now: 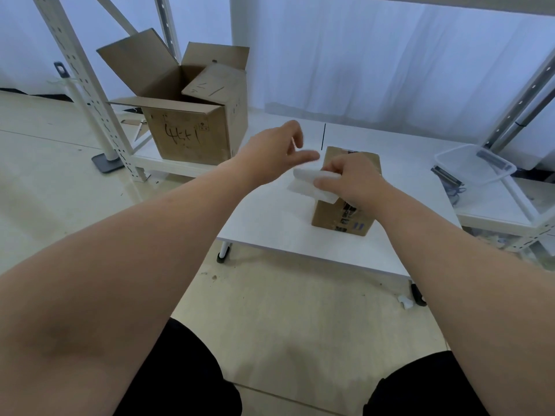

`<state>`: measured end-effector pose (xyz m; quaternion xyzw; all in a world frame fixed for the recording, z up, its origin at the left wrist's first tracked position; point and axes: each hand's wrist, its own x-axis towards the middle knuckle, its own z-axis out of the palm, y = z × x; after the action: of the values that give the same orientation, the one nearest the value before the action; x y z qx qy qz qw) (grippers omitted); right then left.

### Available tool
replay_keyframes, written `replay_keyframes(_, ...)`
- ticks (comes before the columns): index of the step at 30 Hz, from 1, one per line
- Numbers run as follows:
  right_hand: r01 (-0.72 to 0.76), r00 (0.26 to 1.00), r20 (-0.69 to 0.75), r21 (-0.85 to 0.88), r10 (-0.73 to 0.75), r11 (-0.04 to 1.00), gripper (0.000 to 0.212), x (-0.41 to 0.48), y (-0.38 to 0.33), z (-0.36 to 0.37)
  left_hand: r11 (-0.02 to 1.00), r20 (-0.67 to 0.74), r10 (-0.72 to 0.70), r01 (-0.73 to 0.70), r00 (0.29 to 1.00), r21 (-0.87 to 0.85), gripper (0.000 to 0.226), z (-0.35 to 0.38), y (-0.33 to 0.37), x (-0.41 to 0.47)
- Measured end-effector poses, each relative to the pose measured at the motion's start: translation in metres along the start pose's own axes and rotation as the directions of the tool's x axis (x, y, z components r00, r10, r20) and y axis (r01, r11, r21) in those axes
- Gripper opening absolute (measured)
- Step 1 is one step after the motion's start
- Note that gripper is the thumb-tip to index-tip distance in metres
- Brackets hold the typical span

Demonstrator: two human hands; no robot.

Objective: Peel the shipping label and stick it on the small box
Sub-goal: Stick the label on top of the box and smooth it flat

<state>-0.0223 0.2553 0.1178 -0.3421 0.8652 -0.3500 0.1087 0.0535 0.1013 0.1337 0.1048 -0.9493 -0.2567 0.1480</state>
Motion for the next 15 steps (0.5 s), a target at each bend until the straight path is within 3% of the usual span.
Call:
replay_keyframes(2, -0.026, 0.998, -0.047, 0.192, 0.035, 0.981, 0.007, -0.0018, 0.0, -0.0007, 0.989, 0.0, -0.142, 0.142, 0.99, -0.041, 0.055, -0.0005, -0.0036, 0.0006)
replay_keyframes(4, -0.025, 0.991, -0.114, 0.335, 0.067, 0.942, 0.008, -0.0013, -0.0007, -0.0023, 0.959, 0.105, -0.266, 0.274, 0.958, -0.071, 0.062, -0.0006, -0.0072, -0.0007)
replay_keyframes(7, 0.004, 0.985, -0.156, 0.461, 0.076, 0.887, 0.009, 0.0001, -0.0033, -0.0028, 0.903, 0.249, -0.326, 0.378, 0.912, -0.202, 0.059, -0.0017, -0.0103, -0.0036)
replay_keyframes(12, 0.016, 0.993, -0.107, 0.521, 0.047, 0.853, 0.014, 0.0002, -0.0065, 0.0001, 0.828, 0.165, -0.241, 0.291, 0.956, -0.479, 0.023, -0.005, -0.0059, -0.0016)
replay_keyframes(15, 0.018, 0.995, -0.097, 0.471, 0.032, 0.882, 0.011, -0.0021, -0.0088, 0.0007, 0.852, 0.103, -0.186, 0.213, 0.977, -0.478, 0.018, -0.0039, -0.0035, -0.0019)
